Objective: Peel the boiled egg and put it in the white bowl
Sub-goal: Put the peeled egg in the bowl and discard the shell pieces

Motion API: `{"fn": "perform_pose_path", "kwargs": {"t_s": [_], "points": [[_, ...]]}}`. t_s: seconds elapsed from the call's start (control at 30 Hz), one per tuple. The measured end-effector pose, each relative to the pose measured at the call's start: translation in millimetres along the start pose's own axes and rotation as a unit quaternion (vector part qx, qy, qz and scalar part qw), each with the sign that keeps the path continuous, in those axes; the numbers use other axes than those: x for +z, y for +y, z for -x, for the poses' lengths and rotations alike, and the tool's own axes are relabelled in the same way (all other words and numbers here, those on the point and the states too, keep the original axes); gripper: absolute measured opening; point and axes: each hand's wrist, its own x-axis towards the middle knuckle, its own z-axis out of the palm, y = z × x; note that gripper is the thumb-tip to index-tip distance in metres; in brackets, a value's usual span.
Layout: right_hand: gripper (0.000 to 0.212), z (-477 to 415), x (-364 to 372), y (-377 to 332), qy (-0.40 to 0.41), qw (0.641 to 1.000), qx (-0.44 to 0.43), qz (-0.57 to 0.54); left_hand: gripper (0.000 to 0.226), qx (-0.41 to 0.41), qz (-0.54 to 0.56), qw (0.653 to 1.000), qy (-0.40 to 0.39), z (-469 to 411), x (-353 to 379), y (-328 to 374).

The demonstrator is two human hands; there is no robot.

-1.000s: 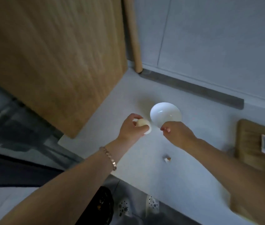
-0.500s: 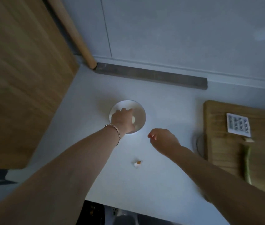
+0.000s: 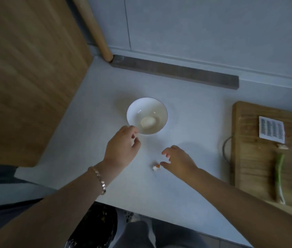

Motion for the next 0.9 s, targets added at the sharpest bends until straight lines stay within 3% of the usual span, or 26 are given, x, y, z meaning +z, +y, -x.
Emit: {"fn": "perform_pose_path", "kwargs": {"t_s": [0.1, 0.2, 0.4, 0.5, 0.63, 0.73, 0.9], "points": [[0.044, 5.3, 22.8, -7.8, -0.036, 0.999, -0.006, 0.032, 0.02, -0.118, 0.01, 0.991, -0.061, 38.2, 3.8, -29.6], [0.034, 6.5, 37.5, -14.4, -0.02, 0.999, 0.008, 0.048, 0.013, -0.203, 0.042, 0.974, -0.086, 60.4, 6.6, -48.4], [0.02, 8.8, 46.1, -16.3, 0.026, 0.999, 0.036, 0.001, 0.009, -0.253, 0.097, 0.958, -0.091, 82.2, 5.2, -61.4], [0.007, 11.4, 39.3, -16.4, 0.056, 0.993, 0.054, -0.089, 0.01, -0.274, 0.106, 0.953, -0.079, 91.4, 2.5, -64.8], [0.011, 8.0, 22.8, -47.0, 0.115, 0.98, -0.011, -0.162, 0.01, -0.308, 0.124, 0.942, -0.036, 105.0, -9.0, -71.5], [0.01, 7.1, 29.9, -100.4, 0.067, 0.98, -0.1, -0.156, 0.008, -0.358, 0.134, 0.924, 0.02, 131.6, -26.9, -87.4], [0.009, 34.3, 104.7, -181.4, -0.084, 0.968, -0.227, -0.073, 0.009, -0.445, 0.113, 0.884, 0.089, 202.5, -50.2, -122.2]]}}
